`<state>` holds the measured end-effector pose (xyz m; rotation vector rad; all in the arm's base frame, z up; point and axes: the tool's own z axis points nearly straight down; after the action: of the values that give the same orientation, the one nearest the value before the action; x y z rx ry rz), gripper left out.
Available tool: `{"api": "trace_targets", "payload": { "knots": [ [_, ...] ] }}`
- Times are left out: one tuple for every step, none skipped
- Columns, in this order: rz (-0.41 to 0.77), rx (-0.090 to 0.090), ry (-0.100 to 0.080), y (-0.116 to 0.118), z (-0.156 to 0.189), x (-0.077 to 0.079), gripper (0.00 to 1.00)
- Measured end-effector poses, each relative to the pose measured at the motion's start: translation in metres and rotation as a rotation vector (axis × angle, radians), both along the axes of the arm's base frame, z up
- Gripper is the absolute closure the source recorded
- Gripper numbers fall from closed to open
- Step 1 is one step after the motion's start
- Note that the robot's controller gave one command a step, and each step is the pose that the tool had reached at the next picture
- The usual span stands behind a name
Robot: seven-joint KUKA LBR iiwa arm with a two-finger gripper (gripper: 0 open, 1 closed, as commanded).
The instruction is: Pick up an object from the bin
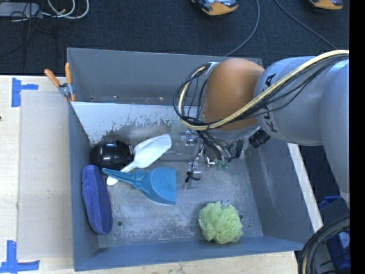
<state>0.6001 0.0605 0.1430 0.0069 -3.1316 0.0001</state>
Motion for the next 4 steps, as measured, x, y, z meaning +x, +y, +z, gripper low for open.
{"api": "trace_targets", "payload": {
  "knots": [
    [-0.053,-0.002,0.012,0.0,-0.078,-0.061,0.0],
    [-0.187,-0.004,0.013,0.006,-0.074,-0.056,0.0],
    [-0.189,-0.004,0.013,0.006,-0.073,-0.056,1.0],
    [-0.32,-0.003,0.005,0.02,0.071,-0.057,1.0]
  ]
}}
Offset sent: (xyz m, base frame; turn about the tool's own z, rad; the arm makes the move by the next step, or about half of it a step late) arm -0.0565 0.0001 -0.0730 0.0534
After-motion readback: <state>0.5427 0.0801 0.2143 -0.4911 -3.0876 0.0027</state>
